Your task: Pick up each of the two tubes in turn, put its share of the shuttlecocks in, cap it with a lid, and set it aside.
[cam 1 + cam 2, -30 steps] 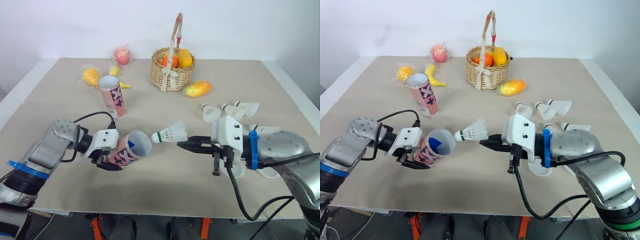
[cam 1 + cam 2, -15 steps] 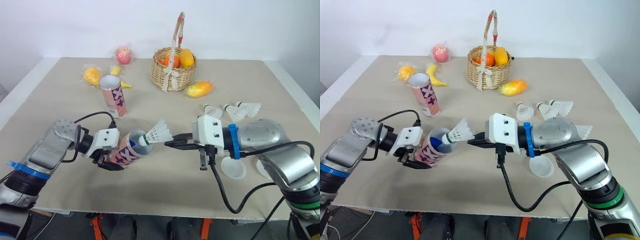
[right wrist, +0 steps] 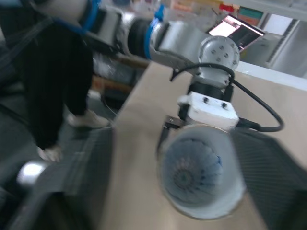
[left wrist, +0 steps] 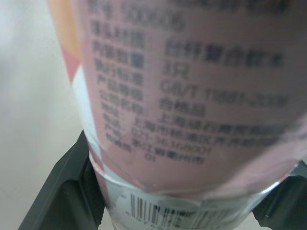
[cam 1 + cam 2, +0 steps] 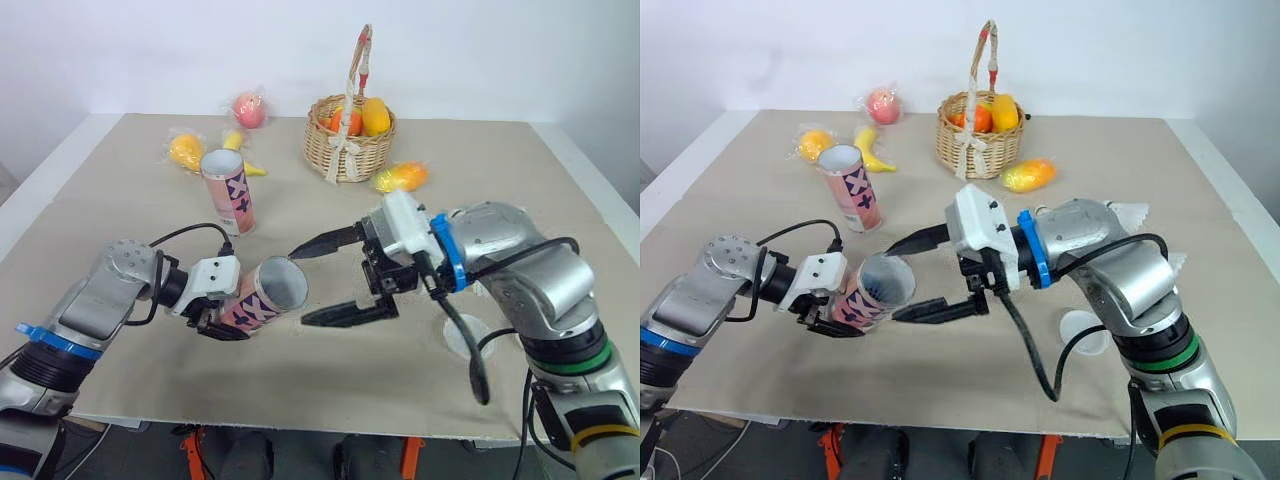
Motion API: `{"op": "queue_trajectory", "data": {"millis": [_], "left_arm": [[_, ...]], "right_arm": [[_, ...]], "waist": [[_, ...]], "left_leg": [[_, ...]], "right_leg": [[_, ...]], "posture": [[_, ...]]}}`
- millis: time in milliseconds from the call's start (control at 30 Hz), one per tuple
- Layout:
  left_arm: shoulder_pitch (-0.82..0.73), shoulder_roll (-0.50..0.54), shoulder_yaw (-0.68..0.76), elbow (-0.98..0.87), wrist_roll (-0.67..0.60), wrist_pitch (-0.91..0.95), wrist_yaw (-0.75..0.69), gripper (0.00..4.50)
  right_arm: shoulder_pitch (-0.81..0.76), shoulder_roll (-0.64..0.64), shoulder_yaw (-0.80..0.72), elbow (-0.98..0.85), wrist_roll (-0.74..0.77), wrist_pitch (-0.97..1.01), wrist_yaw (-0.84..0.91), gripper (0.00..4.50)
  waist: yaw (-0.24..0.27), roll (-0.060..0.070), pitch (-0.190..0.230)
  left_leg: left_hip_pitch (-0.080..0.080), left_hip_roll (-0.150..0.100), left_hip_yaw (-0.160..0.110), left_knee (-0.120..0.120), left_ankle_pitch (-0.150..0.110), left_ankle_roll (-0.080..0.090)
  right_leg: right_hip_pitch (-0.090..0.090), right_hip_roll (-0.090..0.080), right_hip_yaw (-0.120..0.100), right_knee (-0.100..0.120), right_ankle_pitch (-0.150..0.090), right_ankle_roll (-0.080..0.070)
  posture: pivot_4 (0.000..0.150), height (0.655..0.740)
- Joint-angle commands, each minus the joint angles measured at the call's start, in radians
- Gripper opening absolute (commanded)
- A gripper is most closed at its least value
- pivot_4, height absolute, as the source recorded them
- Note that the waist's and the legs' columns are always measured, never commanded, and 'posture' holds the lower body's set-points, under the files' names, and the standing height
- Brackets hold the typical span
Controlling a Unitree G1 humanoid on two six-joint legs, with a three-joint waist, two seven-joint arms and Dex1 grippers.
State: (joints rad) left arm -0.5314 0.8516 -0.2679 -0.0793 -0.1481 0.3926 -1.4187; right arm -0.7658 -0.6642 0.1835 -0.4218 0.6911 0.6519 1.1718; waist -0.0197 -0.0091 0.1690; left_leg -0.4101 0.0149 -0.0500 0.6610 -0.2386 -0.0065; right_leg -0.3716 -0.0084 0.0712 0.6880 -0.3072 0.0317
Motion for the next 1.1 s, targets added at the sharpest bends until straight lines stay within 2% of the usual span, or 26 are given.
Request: {"op": "queue_trajectory", "data": {"millis": [33,133,267,467,567,967,1100], "left_arm": [[0.032,0.002,0.003,-0.038,-0.015,0.015,0.014,3.08],[0.058,0.012,0.014,-0.055,-0.024,0.022,0.024,3.08],[0.086,0.026,0.026,-0.066,-0.025,0.019,0.029,3.08],[0.1,0.017,0.024,-0.067,-0.031,0.011,0.037,3.08],[0.099,0.009,0.015,-0.061,-0.024,0.004,0.041,3.08],[0.125,0.014,0.023,-0.08,-0.029,0.016,0.059,3.08],[0.126,0.018,0.024,-0.086,-0.03,0.021,0.064,3.08]], "right_arm": [[0.076,-0.03,-0.16,0.049,0.032,0.045,-0.105,4.34],[0.2,-0.011,-0.241,0.122,-0.11,-0.005,-0.312,4.34],[0.321,0.114,-0.349,0.235,-0.263,0.087,-0.73,4.34],[0.416,0.262,-0.352,0.168,-0.341,0.169,-0.967,4.34],[0.379,0.298,-0.335,0.191,-0.376,0.15,-1.007,4.34],[0.292,0.274,-0.263,0.317,-0.483,0.03,-0.956,4.34],[0.226,0.292,-0.243,0.437,-0.512,-0.05,-0.946,4.34]], "waist": [[0.0,0.0,0.0],[0.0,-0.001,-0.001],[-0.002,-0.001,0.0],[-0.005,0.002,0.0],[-0.007,0.004,0.0],[-0.012,0.004,-0.001],[-0.015,0.004,-0.001]], "left_leg": [[0.0,0.0,0.0,0.0,0.0,0.0],[0.0,-0.001,-0.001,0.0,0.0,0.0],[0.001,-0.001,0.002,-0.001,0.0,-0.001],[0.001,0.0,0.003,-0.007,0.002,-0.003],[0.002,-0.001,0.004,-0.007,0.002,-0.003],[0.002,-0.002,0.004,-0.007,0.004,-0.003],[0.003,-0.002,0.004,-0.007,0.004,-0.003]], "right_leg": [[0.0,0.0,0.0,0.0,0.0,0.0],[0.001,-0.001,0.0,0.0,0.0,0.001],[0.0,0.0,0.001,0.0,0.0,0.0],[-0.002,0.002,0.004,0.0,-0.001,0.0],[-0.002,0.001,0.005,0.0,-0.001,0.0],[-0.001,0.001,0.006,0.0,0.0,0.003],[-0.001,0.001,0.006,0.0,0.001,0.003]], "posture": [[0.15,0.74],[0.15,0.74],[0.15,0.74],[0.15,0.74],[0.15,0.74],[0.15,0.74],[0.15,0.74]]}}
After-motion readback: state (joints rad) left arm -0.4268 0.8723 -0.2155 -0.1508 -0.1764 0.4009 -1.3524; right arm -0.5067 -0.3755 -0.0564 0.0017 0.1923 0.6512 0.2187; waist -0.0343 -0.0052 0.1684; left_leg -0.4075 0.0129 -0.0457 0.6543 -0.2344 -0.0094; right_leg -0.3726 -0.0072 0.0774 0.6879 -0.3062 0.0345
